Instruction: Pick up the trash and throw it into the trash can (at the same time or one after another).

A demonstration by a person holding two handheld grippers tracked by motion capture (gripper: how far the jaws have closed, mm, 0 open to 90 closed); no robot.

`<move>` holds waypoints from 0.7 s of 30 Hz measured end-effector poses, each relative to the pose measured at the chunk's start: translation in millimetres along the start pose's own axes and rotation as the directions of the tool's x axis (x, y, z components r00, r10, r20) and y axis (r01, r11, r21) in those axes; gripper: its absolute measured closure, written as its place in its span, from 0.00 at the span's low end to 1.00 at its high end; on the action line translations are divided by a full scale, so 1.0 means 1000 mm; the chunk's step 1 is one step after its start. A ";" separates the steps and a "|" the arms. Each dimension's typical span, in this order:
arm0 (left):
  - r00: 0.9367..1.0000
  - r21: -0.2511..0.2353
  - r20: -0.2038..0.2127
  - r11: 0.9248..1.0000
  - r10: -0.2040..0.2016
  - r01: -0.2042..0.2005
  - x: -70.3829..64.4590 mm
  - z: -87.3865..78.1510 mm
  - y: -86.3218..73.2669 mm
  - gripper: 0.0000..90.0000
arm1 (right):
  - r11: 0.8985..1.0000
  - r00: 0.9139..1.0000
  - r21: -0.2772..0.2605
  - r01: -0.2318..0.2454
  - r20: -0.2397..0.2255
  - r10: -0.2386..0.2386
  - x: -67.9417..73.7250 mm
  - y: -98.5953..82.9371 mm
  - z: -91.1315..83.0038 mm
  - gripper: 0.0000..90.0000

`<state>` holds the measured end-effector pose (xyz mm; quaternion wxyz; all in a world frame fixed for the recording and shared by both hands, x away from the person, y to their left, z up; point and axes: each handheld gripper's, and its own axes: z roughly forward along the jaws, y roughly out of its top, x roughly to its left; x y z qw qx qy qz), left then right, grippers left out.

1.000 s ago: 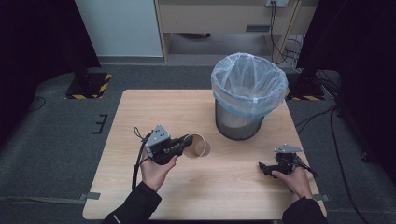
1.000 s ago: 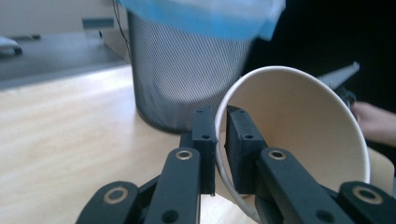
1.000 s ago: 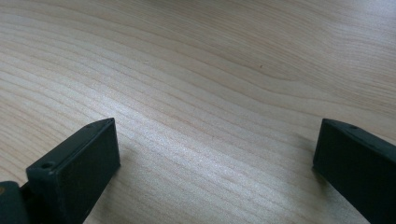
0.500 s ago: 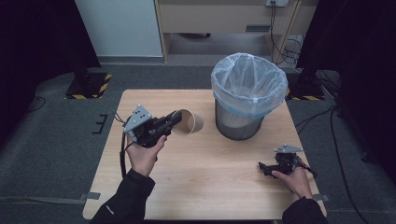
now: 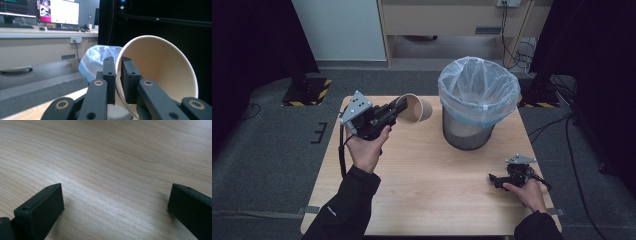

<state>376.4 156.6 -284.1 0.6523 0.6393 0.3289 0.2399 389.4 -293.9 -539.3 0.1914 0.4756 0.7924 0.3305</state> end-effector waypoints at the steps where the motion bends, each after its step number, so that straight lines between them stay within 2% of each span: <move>1: 1.000 -0.003 -0.001 1.000 0.002 -0.002 -0.001 0.002 0.003 0.91 | 1.000 1.000 0.000 0.001 0.000 -0.001 0.000 0.000 0.000 0.01; 11: 1.000 -0.035 0.002 0.999 0.024 -0.024 -0.008 0.021 0.027 0.91 | 1.000 1.000 -0.002 -0.003 0.001 0.003 0.000 0.000 0.000 0.01; 21: 0.999 -0.053 0.000 0.998 0.038 -0.038 -0.013 0.043 0.040 0.91 | 1.000 1.000 -0.002 -0.002 0.000 0.002 0.000 0.000 0.000 0.01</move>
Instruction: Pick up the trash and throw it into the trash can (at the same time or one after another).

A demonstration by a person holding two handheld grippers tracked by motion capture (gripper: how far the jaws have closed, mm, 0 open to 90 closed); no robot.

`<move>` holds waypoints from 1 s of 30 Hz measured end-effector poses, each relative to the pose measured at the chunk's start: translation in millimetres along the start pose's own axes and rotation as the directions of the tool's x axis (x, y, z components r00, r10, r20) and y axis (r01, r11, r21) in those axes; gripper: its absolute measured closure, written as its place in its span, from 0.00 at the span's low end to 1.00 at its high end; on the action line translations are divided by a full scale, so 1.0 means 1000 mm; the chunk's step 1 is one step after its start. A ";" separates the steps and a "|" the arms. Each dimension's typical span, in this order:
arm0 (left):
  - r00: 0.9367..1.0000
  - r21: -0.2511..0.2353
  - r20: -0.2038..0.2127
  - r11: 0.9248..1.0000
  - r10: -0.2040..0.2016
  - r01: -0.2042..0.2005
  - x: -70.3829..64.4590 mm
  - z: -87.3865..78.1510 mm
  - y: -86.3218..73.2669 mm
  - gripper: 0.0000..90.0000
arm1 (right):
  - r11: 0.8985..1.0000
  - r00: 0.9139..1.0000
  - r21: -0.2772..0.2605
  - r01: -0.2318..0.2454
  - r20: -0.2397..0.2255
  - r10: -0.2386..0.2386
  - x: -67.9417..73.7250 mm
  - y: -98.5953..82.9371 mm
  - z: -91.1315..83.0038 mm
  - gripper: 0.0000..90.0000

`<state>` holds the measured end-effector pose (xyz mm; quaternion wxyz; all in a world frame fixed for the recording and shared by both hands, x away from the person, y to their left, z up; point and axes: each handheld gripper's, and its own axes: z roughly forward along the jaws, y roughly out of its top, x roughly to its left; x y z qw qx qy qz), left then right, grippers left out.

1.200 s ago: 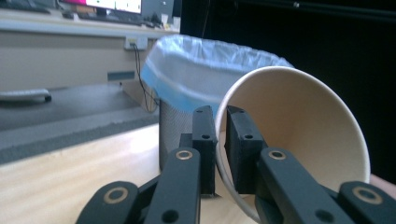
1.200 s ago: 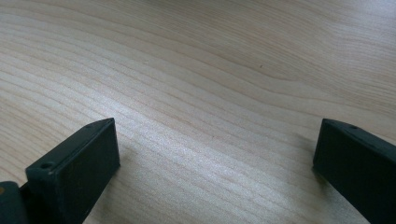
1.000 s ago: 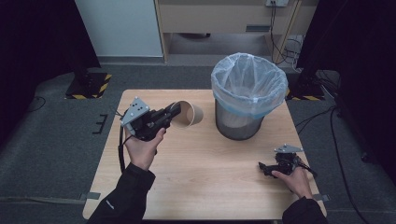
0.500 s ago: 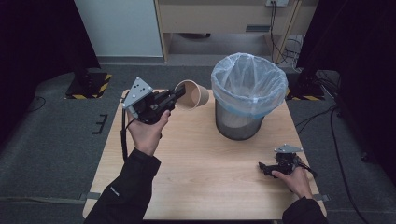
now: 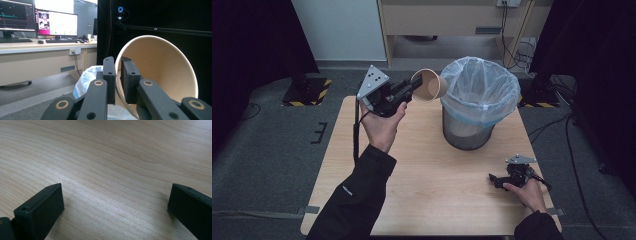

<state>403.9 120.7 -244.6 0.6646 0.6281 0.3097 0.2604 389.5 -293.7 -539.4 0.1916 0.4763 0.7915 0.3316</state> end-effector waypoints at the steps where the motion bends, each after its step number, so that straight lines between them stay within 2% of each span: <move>1: 1.000 -0.001 -0.001 1.000 0.000 0.000 0.000 0.002 0.001 0.91 | 1.000 1.000 0.000 0.000 0.000 0.000 0.000 0.000 0.000 0.01; 21: 1.000 -0.001 0.012 1.000 0.016 -0.016 -0.010 0.056 0.010 0.91 | 1.000 1.000 0.000 -0.001 0.000 0.001 0.000 0.000 0.000 0.01; 30: 1.000 0.013 0.018 1.000 0.015 -0.015 -0.014 0.083 0.006 0.91 | 1.000 1.000 0.000 -0.001 0.000 0.001 0.000 0.000 0.000 0.01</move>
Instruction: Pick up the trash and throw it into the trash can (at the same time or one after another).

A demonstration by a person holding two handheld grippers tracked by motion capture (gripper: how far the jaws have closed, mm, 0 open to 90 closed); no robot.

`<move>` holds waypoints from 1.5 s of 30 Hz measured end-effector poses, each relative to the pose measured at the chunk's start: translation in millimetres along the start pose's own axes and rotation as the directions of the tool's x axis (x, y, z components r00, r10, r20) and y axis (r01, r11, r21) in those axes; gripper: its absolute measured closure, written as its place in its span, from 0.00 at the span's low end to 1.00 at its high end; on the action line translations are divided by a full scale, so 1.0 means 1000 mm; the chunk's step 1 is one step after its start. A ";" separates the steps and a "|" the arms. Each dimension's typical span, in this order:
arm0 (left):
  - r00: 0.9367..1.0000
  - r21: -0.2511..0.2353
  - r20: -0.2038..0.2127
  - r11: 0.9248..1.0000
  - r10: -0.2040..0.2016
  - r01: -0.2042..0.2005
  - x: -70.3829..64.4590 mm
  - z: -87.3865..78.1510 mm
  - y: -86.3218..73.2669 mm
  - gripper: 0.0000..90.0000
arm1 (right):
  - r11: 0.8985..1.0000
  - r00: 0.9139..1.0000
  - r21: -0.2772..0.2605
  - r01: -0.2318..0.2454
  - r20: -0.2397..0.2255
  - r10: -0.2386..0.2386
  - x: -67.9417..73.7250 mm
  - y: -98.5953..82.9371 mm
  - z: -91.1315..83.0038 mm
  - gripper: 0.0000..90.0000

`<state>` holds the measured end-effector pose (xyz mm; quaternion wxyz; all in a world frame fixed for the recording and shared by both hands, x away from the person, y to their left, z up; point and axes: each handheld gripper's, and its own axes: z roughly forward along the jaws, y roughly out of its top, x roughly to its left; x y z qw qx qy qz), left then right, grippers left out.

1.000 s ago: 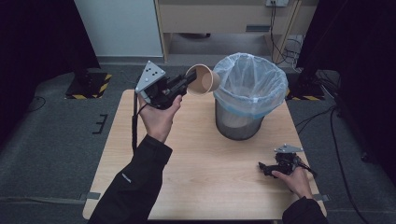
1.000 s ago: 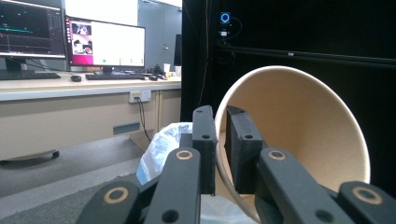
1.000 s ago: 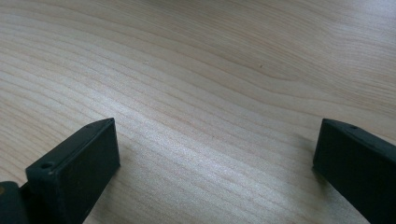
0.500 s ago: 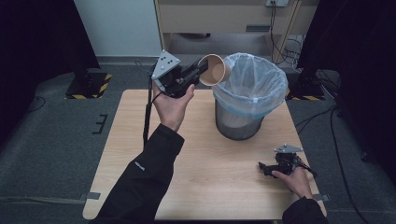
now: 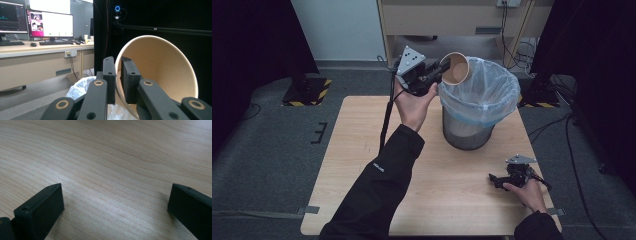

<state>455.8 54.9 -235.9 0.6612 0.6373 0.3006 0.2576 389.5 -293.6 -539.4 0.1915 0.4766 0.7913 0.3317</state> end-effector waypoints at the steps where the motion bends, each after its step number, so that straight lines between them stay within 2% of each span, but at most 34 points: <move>1: 1.000 0.000 -0.001 1.000 0.000 0.000 0.000 0.003 -0.001 0.91 | 1.000 1.000 0.000 0.000 0.000 0.000 0.000 0.000 0.000 0.01; 7: 1.000 0.020 -0.019 1.000 -0.006 0.007 0.002 0.021 -0.005 0.91 | 1.000 1.000 0.000 0.000 0.000 0.000 0.000 0.000 0.000 0.01; 12: 1.000 0.055 -0.023 0.999 0.005 -0.003 0.001 0.036 -0.013 0.91 | 1.000 1.000 0.000 0.000 0.000 0.000 0.000 0.000 0.000 0.01; 20: 1.000 0.092 -0.018 0.996 -0.003 0.004 0.000 0.057 -0.025 0.91 | 1.000 1.000 0.002 0.000 -0.001 0.000 0.000 0.000 0.000 0.01; 23: 0.999 0.117 0.008 0.992 -0.037 0.036 0.001 0.063 -0.032 0.83 | 1.000 1.000 0.002 0.001 0.000 -0.001 0.000 0.000 0.000 0.01; 27: 0.999 0.142 0.016 0.990 -0.030 0.027 0.002 0.061 -0.035 0.76 | 1.000 1.000 0.002 0.001 -0.001 -0.001 0.000 0.000 0.000 0.01; 33: 1.000 0.146 0.016 0.989 0.001 -0.003 0.006 0.035 -0.036 0.65 | 1.000 1.000 -0.001 0.001 -0.001 -0.001 0.000 0.000 0.000 0.01; 37: 1.000 0.163 0.015 0.986 0.019 -0.022 0.010 0.006 -0.043 0.58 | 1.000 1.000 0.000 0.001 -0.001 -0.001 0.000 0.000 0.000 0.01; 39: 1.000 0.174 0.014 0.984 0.025 -0.027 0.013 -0.011 -0.050 0.53 | 1.000 1.000 -0.002 0.003 0.000 -0.003 0.000 0.000 0.000 0.01; 41: 0.999 0.203 0.006 0.979 0.032 -0.032 0.016 -0.032 -0.060 0.49 | 1.000 1.000 -0.001 0.001 -0.001 -0.001 0.000 0.000 0.000 0.01; 43: 1.000 0.216 0.002 0.976 0.021 -0.021 0.018 -0.052 -0.072 0.47 | 1.000 1.000 0.001 0.000 -0.001 0.000 0.000 0.000 0.000 0.01; 45: 1.000 0.241 -0.003 0.971 0.008 -0.007 0.021 -0.069 -0.085 0.45 | 1.000 1.000 0.002 0.002 -0.001 -0.002 0.000 0.000 0.000 0.01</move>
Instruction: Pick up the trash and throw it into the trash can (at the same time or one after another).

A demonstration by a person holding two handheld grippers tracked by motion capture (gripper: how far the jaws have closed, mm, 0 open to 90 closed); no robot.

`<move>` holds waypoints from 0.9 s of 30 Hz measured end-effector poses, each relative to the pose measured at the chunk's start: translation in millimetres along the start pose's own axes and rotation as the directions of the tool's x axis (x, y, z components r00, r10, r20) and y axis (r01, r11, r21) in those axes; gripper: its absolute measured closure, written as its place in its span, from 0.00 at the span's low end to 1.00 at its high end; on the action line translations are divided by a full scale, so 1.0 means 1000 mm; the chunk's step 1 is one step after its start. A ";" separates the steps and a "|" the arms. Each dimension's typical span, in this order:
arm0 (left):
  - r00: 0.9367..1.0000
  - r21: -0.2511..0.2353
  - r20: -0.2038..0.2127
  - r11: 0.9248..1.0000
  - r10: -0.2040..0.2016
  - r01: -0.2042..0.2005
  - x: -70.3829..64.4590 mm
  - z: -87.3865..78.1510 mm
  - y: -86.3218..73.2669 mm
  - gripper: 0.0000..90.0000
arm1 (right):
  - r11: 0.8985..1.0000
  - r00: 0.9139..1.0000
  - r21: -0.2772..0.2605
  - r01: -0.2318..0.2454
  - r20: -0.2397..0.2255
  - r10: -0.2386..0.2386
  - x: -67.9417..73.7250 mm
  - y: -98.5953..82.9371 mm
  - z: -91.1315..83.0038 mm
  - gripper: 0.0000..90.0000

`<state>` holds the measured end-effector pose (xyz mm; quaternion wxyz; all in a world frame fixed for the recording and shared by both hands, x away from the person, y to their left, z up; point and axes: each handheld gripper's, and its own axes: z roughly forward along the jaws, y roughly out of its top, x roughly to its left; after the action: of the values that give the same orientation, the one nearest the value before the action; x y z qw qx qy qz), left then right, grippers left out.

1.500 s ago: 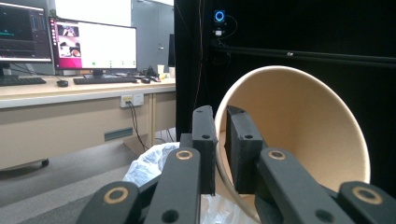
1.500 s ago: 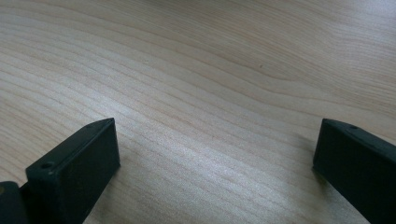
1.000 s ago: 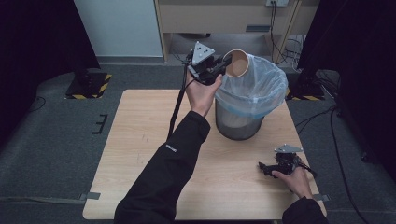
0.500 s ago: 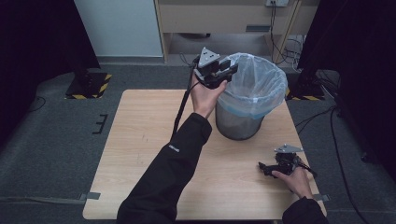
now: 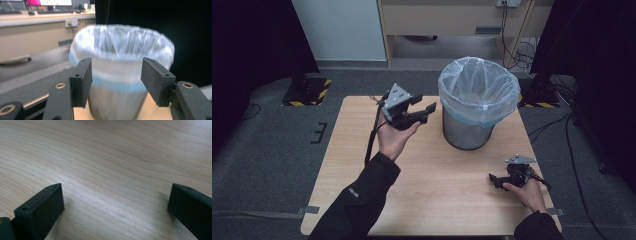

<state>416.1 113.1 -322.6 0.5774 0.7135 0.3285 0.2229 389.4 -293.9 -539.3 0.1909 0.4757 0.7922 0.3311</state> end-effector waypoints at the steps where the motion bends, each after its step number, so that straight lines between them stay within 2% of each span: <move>1: 1.000 0.012 -0.004 1.000 -0.001 0.001 0.001 -0.006 -0.008 0.45 | 1.000 1.000 0.000 0.000 0.000 0.000 0.000 0.000 0.000 0.01; 4: 1.000 0.055 -0.011 0.998 -0.019 0.019 0.006 -0.025 -0.032 0.42 | 1.000 1.000 0.001 -0.001 0.000 0.001 0.000 0.000 0.000 0.01; 7: 0.998 0.081 -0.020 0.995 -0.065 0.066 0.010 -0.045 -0.059 0.38 | 1.000 1.000 0.000 0.001 0.000 -0.001 0.000 0.000 0.000 0.01; 9: 0.997 0.102 -0.032 0.992 -0.075 0.077 0.011 -0.054 -0.072 0.36 | 1.000 1.000 -0.001 0.000 0.000 0.000 0.000 0.000 0.000 0.01; 11: 0.996 0.166 -0.057 0.983 -0.074 0.082 0.014 -0.067 -0.097 0.33 | 1.000 1.000 -0.001 0.000 0.000 0.000 0.000 0.000 0.000 0.01; 12: 0.995 0.176 -0.060 0.980 -0.079 0.088 0.015 -0.069 -0.102 0.32 | 1.000 1.000 0.000 0.000 0.000 0.000 0.000 0.000 0.000 0.01; 14: 0.991 0.232 -0.078 0.964 -0.111 0.126 0.019 -0.078 -0.127 0.30 | 1.000 1.000 0.000 -0.001 0.000 0.001 0.000 0.000 0.000 0.01; 16: 0.988 0.297 -0.102 0.944 -0.120 0.145 0.024 -0.085 -0.148 0.29 | 1.000 1.000 0.000 0.000 0.000 0.000 0.000 0.000 0.000 0.01; 17: 0.986 0.331 -0.116 0.931 -0.121 0.153 0.027 -0.088 -0.157 0.28 | 1.000 1.000 0.000 0.000 0.000 0.000 0.000 0.000 0.000 0.01; 18: 0.984 0.351 -0.124 0.923 -0.125 0.161 0.029 -0.091 -0.164 0.27 | 1.000 1.000 0.000 -0.001 0.000 0.001 0.000 0.000 0.000 0.01; 20: 0.979 0.396 -0.153 0.900 -0.134 0.185 0.037 -0.098 -0.182 0.26 | 1.000 1.000 0.000 0.001 0.001 -0.001 0.000 0.000 0.000 0.01; 21: 0.976 0.427 -0.171 0.883 -0.134 0.196 0.042 -0.102 -0.190 0.26 | 1.000 1.000 0.000 0.001 0.000 -0.001 0.000 0.000 0.000 0.01; 23: 0.972 0.455 -0.199 0.867 -0.124 0.204 0.049 -0.106 -0.197 0.25 | 1.000 1.000 0.000 0.001 0.001 -0.001 0.000 0.000 0.000 0.01; 24: 0.970 0.458 -0.214 0.865 -0.117 0.205 0.051 -0.109 -0.200 0.25 | 1.000 1.000 0.000 0.000 0.000 0.000 0.000 0.000 0.000 0.01; 26: 0.959 0.462 -0.261 0.858 -0.110 0.224 0.058 -0.115 -0.206 0.24 | 1.000 1.000 0.001 0.003 0.000 -0.003 0.000 0.000 0.000 0.01; 27: 0.953 0.471 -0.281 0.850 -0.110 0.237 0.061 -0.118 -0.210 0.24 | 1.000 1.000 0.001 0.002 -0.001 -0.002 0.000 0.000 0.000 0.01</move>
<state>331.1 262.0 -502.0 0.3462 0.7726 0.5067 0.1627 389.3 -293.8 -539.2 0.1903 0.4749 0.7930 0.3307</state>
